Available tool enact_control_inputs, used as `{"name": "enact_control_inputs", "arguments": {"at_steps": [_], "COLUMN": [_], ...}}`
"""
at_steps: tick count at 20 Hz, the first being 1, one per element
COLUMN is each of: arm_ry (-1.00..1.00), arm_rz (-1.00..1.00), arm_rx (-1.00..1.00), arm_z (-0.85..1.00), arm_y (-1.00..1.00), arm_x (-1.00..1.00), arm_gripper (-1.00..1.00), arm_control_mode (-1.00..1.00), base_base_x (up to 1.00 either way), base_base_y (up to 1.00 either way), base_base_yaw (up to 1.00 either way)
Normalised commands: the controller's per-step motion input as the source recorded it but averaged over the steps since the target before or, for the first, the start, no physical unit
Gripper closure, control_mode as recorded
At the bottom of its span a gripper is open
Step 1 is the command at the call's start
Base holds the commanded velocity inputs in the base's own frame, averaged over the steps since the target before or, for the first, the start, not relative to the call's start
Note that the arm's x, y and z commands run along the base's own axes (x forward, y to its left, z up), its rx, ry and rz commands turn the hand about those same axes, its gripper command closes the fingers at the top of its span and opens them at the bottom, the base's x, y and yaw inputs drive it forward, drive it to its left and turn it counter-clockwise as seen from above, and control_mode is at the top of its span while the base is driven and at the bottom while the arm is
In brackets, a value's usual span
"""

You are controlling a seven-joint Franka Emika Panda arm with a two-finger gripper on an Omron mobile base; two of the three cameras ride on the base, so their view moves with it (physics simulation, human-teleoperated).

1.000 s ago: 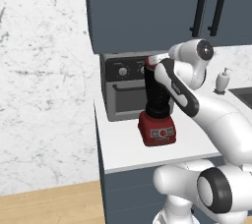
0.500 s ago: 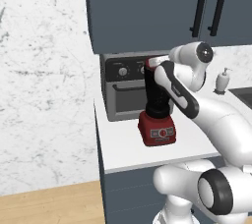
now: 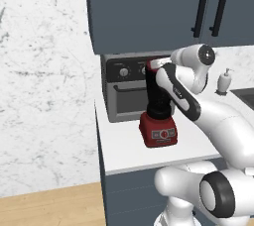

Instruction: Close the lid blender by securely placing the lid on top.

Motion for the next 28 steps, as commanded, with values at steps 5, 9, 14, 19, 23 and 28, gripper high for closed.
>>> {"name": "enact_control_inputs", "arguments": {"at_steps": [5, 9, 14, 19, 23, 28], "arm_ry": [0.00, 0.00, 0.00, -0.02, 0.00, -0.03], "arm_rz": [0.00, 0.00, -0.02, -0.06, -0.06, -0.10], "arm_rx": [0.00, 0.00, 0.00, 0.00, 0.00, 0.00], "arm_z": [-0.06, -0.02, 0.08, 0.26, 0.32, 0.22], "arm_y": [-0.12, -0.18, -0.27, -0.27, -0.31, -0.51], "arm_x": [0.00, -0.10, -0.36, -0.57, -0.65, -0.81], "arm_gripper": [1.00, -1.00, -1.00, -1.00, -1.00, -1.00], "arm_control_mode": [-1.00, -1.00, -1.00, -1.00, -1.00, -1.00], "base_base_x": [0.00, 0.00, 0.00, 0.00, 0.00, 0.00], "base_base_y": [0.00, 0.00, 0.00, 0.00, 0.00, 0.00], "base_base_yaw": [0.00, 0.00, 0.00, 0.00, 0.00, 0.00]}}
